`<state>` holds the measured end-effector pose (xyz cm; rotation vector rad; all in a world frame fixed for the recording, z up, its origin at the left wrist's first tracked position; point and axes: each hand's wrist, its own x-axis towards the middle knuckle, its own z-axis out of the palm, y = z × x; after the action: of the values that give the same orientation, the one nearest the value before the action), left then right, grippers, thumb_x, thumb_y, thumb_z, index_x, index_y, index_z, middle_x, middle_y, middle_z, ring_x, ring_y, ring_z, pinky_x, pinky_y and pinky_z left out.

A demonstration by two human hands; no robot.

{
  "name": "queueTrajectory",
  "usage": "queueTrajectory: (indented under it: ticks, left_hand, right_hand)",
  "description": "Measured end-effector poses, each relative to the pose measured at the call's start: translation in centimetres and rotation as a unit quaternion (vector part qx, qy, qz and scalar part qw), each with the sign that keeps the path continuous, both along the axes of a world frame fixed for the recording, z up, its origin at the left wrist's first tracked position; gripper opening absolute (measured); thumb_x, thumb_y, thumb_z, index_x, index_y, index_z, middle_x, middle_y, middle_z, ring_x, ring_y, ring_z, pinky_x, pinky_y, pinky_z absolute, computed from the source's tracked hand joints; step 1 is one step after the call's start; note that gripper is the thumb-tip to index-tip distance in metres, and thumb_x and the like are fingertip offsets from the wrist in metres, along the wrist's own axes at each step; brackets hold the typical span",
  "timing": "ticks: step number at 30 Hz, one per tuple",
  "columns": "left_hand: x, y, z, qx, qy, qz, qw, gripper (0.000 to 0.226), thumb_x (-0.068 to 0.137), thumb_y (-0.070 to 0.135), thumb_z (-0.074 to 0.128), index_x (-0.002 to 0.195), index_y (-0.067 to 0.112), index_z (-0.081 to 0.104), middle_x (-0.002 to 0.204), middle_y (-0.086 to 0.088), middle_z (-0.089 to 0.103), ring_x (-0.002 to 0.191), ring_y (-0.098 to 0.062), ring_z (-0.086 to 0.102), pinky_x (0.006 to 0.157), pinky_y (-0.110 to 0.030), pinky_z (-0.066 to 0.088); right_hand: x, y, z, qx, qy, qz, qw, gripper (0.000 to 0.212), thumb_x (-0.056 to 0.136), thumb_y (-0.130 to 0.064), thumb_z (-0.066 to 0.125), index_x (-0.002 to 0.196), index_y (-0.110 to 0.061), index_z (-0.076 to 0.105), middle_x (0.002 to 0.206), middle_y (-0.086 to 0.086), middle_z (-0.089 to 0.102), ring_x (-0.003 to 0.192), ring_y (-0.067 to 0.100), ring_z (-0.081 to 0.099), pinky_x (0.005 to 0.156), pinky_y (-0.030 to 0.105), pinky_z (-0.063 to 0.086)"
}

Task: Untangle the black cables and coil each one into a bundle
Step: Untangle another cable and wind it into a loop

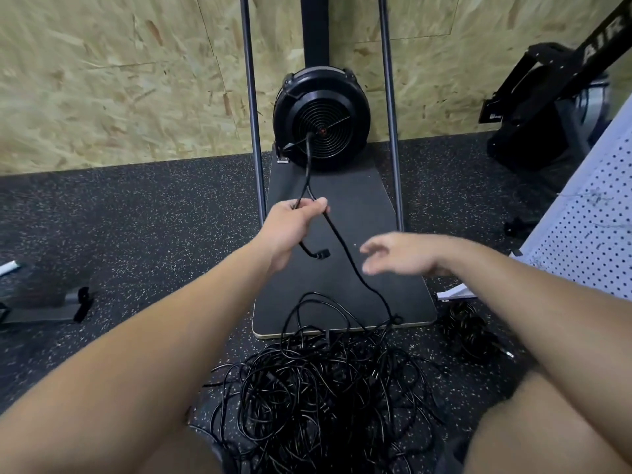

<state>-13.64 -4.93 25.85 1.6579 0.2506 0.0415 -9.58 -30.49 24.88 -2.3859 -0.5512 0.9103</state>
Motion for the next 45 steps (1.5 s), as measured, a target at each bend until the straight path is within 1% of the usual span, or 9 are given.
queueTrajectory:
  ticks: [4,7,11,17,24,32,36,40,45]
  left_hand:
    - [1.1,2.0,-0.5,-0.053,-0.001,0.029,0.998,0.034,0.09,0.05,0.083,0.104,0.018,0.085,0.065,0.008,0.032,0.056,-0.013,0.023,0.055,-0.032,0.021]
    - [1.2,2.2,-0.2,-0.078,-0.003,0.028,0.997,0.026,0.095,0.044,0.082,0.102,0.019,0.083,0.063,0.011,0.032,0.054,-0.012,0.024,0.055,-0.032,0.021]
    - [0.8,2.4,0.1,-0.07,-0.013,0.029,0.997,0.032,0.101,0.046,0.076,0.108,0.016,0.085,0.065,0.01,0.028,0.057,-0.014,0.02,0.06,-0.037,0.014]
    - [0.1,2.9,-0.6,0.011,0.0,0.075,0.997,0.046,0.109,0.052,0.051,0.103,0.023,0.087,0.065,0.008,0.044,0.06,-0.016,0.036,0.061,-0.034,0.029]
    - [-3.5,-1.2,-1.6,0.01,0.013,-0.07,0.997,0.022,0.104,0.009,0.064,0.12,0.015,0.078,0.065,0.01,0.048,0.057,-0.012,0.034,0.054,-0.028,0.027]
    - [-6.2,-5.0,-2.8,0.067,0.006,-0.173,0.983,0.027,0.105,0.036,0.075,0.105,0.01,0.082,0.08,-0.008,0.045,0.063,-0.014,0.033,0.056,-0.032,0.025]
    - [-5.5,-4.0,-2.2,0.082,-0.013,-0.093,0.992,0.035,0.109,0.036,0.069,0.098,0.005,0.081,0.074,0.001,0.056,0.063,-0.012,0.043,0.052,-0.021,0.032]
    - [-4.4,-2.7,-0.2,0.055,-0.022,-0.047,0.997,0.035,0.109,0.038,0.067,0.096,0.008,0.079,0.073,0.003,0.053,0.062,-0.014,0.041,0.05,-0.023,0.027]
    - [-3.6,-1.4,2.4,0.016,-0.031,-0.074,0.997,0.033,0.111,0.042,0.061,0.098,0.015,0.074,0.073,0.007,0.046,0.06,-0.011,0.035,0.05,-0.023,0.024]
  right_hand:
    - [-0.4,0.5,-3.7,-0.055,0.007,0.072,0.996,0.117,0.08,-0.057,0.088,0.173,-0.027,0.024,0.176,-0.009,0.035,0.158,0.014,0.04,0.132,0.042,0.032]
    - [-1.4,2.0,-4.3,-0.004,0.019,0.068,0.998,0.088,0.095,-0.029,0.086,0.168,-0.02,0.038,0.166,-0.007,0.05,0.151,0.014,0.049,0.125,0.032,0.039]
    - [-1.8,3.5,-4.2,0.017,-0.036,0.053,0.998,0.014,0.103,-0.009,0.074,0.116,-0.007,0.078,0.109,-0.003,0.083,0.084,-0.001,0.072,0.078,0.014,0.05]
    - [-1.5,4.1,-1.4,0.119,-0.114,-0.059,0.985,0.016,0.105,0.0,0.064,0.098,0.004,0.078,0.094,0.012,0.083,0.078,0.015,0.073,0.067,0.022,0.06]
    - [-1.1,5.0,4.8,0.423,-0.144,-0.284,0.848,0.02,0.107,0.001,0.058,0.1,0.0,0.077,0.09,0.014,0.076,0.071,0.017,0.069,0.064,0.028,0.062]
    - [-1.1,6.0,6.2,0.537,-0.049,-0.349,0.766,0.015,0.105,-0.001,0.065,0.1,0.004,0.078,0.094,0.015,0.077,0.079,0.018,0.077,0.075,0.027,0.062]
    - [-1.3,5.1,5.7,0.47,-0.099,-0.305,0.822,0.012,0.101,-0.009,0.072,0.097,-0.012,0.083,0.101,0.006,0.081,0.099,0.02,0.082,0.086,0.035,0.068]
    - [-1.1,3.8,4.0,0.288,-0.146,-0.261,0.91,0.013,0.098,-0.009,0.073,0.093,-0.017,0.082,0.095,0.008,0.082,0.083,0.022,0.081,0.073,0.034,0.068]
    - [-2.3,3.7,1.5,0.108,-0.03,-0.021,0.994,0.048,0.099,-0.003,0.076,0.142,-0.021,0.064,0.129,-0.001,0.073,0.093,0.018,0.08,0.087,0.039,0.068]
